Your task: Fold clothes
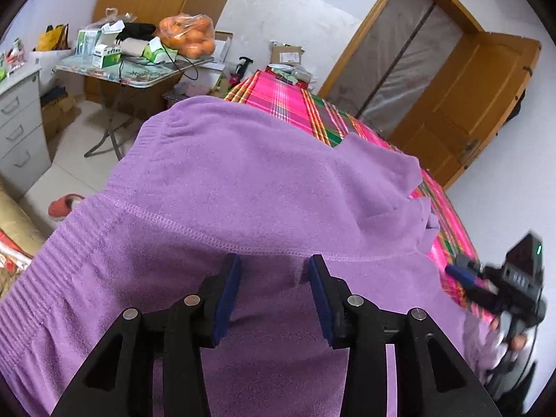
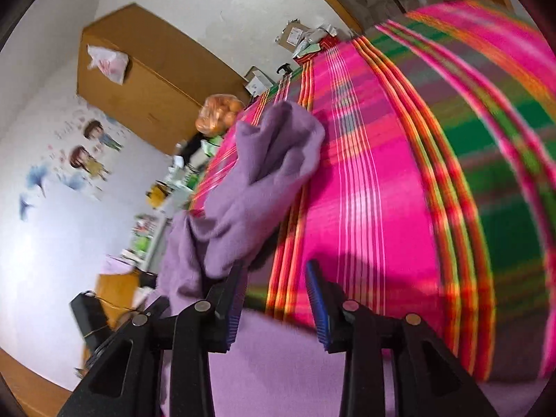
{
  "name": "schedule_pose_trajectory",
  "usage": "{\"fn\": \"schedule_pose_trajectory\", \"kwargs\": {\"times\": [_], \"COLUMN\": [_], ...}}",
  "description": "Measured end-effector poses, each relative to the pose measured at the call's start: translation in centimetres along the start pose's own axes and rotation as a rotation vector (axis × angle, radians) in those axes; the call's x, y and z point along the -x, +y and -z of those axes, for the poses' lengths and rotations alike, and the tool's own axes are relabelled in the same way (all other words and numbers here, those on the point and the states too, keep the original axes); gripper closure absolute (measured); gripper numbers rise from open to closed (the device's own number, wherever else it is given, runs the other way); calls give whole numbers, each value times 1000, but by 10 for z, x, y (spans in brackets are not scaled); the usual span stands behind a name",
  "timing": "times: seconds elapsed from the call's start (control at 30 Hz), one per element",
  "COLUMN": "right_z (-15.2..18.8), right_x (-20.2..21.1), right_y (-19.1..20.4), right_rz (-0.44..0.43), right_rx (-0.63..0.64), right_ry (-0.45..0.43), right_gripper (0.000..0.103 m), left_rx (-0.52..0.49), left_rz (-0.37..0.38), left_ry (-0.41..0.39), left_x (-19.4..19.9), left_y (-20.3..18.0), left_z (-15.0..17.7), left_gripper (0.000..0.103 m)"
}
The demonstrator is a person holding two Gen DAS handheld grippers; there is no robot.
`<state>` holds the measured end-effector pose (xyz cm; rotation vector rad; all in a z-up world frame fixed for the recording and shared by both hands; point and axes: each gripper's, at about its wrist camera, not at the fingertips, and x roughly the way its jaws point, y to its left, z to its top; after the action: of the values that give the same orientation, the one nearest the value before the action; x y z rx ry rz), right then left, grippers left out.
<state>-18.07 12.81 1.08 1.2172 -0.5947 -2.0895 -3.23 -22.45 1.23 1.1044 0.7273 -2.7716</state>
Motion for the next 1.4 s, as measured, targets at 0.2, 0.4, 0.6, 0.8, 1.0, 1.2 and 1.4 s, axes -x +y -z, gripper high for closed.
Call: {"fn": "schedule_pose_trajectory", "kwargs": {"times": [0.2, 0.4, 0.6, 0.8, 1.0, 1.2, 1.4], "right_z": [-56, -73, -42, 34, 50, -24, -77], "right_x": [-39, -65, -4, 55, 69, 67, -18], "right_y": [-9, -8, 31, 56, 36, 50, 44], "right_rz": [91, 118, 67, -18, 79, 165, 238], "right_rx": [-69, -22, 134, 210, 251, 456, 528], "right_ry": [41, 95, 1, 50, 122, -14, 127], "right_gripper": [64, 98, 96, 98, 94, 57, 56], "left_rx": [-41, -32, -11, 0, 7, 12, 10], "left_rz": [-48, -38, -13, -4, 3, 8, 6], "left_ry": [7, 5, 2, -1, -2, -4, -3], "left_x": [-2, -2, -1, -1, 0, 0, 1], "left_y": [-6, -5, -1, 0, 1, 1, 2], "left_z": [1, 2, 1, 1, 0, 1, 0], "left_gripper": [60, 60, 60, 60, 60, 60, 60]}}
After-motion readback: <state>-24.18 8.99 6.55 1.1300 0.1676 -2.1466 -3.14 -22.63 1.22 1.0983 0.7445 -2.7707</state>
